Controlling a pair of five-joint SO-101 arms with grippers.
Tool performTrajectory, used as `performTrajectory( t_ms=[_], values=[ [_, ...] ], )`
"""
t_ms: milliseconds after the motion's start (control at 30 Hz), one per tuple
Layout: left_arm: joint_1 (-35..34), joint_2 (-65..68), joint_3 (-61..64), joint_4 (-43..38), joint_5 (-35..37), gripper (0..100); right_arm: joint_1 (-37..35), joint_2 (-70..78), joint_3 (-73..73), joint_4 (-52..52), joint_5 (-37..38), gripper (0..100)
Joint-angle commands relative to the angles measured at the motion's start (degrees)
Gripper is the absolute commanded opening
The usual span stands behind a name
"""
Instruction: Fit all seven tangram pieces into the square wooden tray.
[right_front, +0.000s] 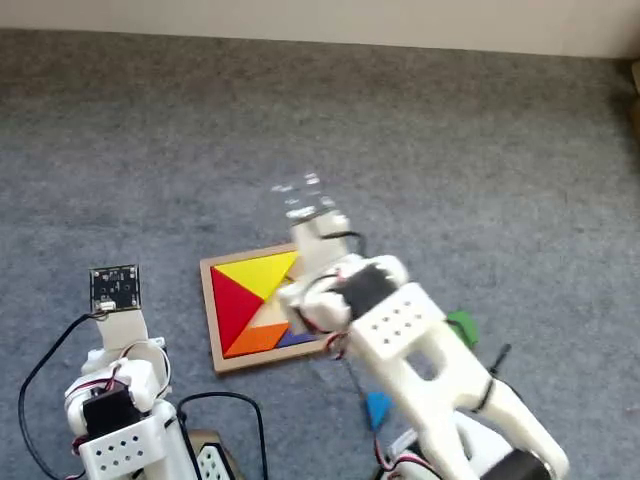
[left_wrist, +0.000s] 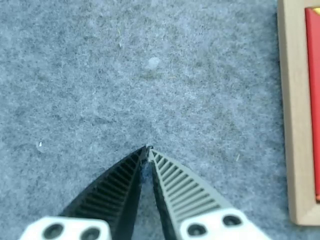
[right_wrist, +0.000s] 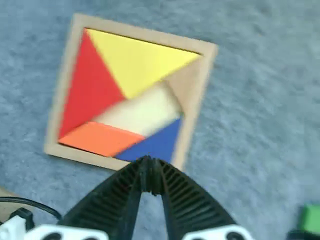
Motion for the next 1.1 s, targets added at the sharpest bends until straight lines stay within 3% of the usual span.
performTrajectory(
  t_ms=[0,100,267,433,767,1067],
  values=[
    [-0.6,-2.3,1.2,0.2,-0.4,1,11.0,-2.9,0.0,6.5,0.6,12.2],
    [-0.6,-2.3,1.2,0.2,-0.4,1,21.1,-2.9,3.1,7.5,3.6,20.1],
    [-0.6,-2.3,1.2,0.2,-0.4,1,32.1,-2.9,14.3,-1.4,14.9,20.7],
    [-0.6,-2.3,1.2,0.2,-0.4,1,35.0,-2.9,21.5,-11.0,18.7,21.0],
    [-0.6,-2.3,1.2,0.2,-0.4,1,37.2,1.0,21.7,-11.9,19.2,21.1],
    [-0.6,-2.3,1.2,0.2,-0.4,1,42.0,15.5,9.0,-12.6,19.1,21.1]
  ],
)
